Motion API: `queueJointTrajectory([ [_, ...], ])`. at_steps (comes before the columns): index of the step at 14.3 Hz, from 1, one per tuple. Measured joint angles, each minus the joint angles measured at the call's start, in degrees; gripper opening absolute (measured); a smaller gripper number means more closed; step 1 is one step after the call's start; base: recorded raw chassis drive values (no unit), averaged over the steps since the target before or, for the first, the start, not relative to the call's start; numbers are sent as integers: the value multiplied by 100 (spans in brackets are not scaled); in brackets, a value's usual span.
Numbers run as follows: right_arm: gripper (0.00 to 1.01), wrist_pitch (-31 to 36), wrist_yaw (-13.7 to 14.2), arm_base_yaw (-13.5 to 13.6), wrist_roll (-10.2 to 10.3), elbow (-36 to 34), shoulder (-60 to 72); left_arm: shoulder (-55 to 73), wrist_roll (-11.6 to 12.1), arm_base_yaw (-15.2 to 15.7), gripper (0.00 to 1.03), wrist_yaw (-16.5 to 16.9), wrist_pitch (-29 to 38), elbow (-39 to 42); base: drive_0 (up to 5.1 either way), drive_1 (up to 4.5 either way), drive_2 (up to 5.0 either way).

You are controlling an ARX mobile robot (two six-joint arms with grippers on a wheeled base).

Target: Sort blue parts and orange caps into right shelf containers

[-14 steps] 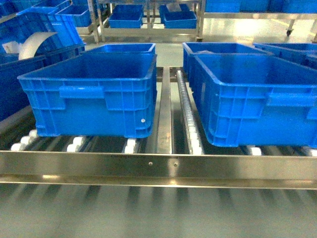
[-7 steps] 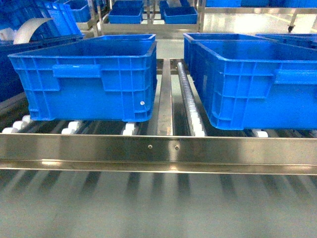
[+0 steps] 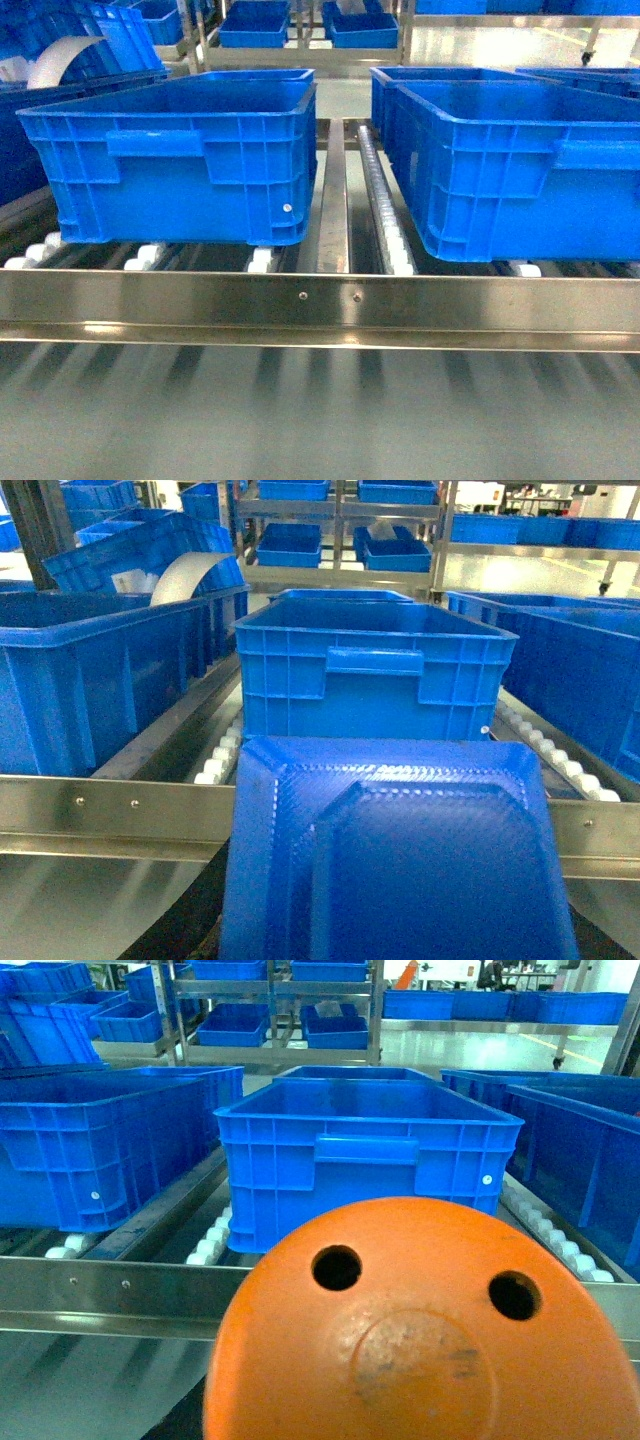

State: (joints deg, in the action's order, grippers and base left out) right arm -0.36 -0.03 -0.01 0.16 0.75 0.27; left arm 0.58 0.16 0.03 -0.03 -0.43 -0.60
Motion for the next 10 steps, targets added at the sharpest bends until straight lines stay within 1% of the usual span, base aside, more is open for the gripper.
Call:
queueJointTrajectory([
  [1,44,11,0,0,0,0,0,0,0,0,43,0,15,0,0,0,0],
  [10,44,4,0,0,0,0,0,0,0,0,43,2,2,0,-9,409,-428],
])
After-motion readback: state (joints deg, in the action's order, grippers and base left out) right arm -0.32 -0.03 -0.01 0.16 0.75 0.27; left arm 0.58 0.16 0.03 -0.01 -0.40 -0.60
